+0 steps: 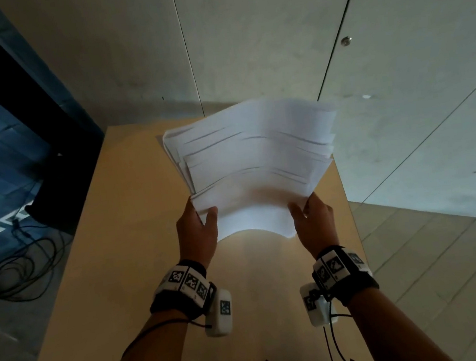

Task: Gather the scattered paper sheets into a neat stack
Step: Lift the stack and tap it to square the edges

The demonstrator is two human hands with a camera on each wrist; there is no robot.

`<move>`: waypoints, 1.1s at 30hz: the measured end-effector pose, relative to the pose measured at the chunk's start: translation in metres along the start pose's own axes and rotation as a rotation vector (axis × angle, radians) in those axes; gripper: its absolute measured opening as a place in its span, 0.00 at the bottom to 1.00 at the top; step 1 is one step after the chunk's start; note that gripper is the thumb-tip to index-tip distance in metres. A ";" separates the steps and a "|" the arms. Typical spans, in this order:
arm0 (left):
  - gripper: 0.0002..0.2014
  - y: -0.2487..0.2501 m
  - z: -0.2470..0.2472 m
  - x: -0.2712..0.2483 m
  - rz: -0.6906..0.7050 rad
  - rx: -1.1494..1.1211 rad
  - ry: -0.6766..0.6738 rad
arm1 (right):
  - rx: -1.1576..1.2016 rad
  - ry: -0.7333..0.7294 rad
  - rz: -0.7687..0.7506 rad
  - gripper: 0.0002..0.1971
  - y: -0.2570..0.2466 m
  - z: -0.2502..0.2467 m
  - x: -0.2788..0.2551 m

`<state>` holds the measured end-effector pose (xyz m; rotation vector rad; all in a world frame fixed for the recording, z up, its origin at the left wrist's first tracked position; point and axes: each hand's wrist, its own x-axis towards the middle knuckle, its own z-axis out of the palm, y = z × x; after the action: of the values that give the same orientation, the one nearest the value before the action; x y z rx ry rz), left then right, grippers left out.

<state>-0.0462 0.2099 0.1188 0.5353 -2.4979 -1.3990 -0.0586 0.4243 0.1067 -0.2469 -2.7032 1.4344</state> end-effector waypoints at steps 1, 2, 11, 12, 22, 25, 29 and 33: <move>0.13 0.004 -0.001 0.000 0.012 -0.003 0.001 | 0.005 0.017 -0.017 0.10 -0.003 -0.001 0.001; 0.14 0.008 -0.002 0.001 0.024 -0.013 0.012 | 0.010 0.038 -0.046 0.10 -0.007 -0.003 0.003; 0.06 0.040 -0.019 0.009 0.144 -0.112 0.086 | 0.050 0.181 -0.202 0.11 -0.047 -0.034 0.009; 0.07 0.033 -0.016 0.007 0.128 -0.104 0.067 | 0.022 0.161 -0.184 0.12 -0.040 -0.029 0.008; 0.17 -0.006 0.009 -0.002 0.002 -0.028 -0.041 | -0.085 0.023 -0.027 0.12 0.016 0.007 -0.003; 0.17 0.012 0.005 0.003 0.047 -0.022 0.004 | -0.095 0.072 -0.096 0.11 -0.001 -0.003 0.000; 0.13 0.047 -0.011 0.015 0.142 -0.117 0.113 | -0.017 0.203 -0.206 0.10 -0.039 -0.030 0.009; 0.09 0.056 -0.017 0.012 0.225 -0.194 0.148 | 0.040 0.253 -0.232 0.12 -0.050 -0.038 0.008</move>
<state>-0.0617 0.2184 0.1756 0.2972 -2.1986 -1.4366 -0.0669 0.4292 0.1693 -0.0995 -2.4086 1.2937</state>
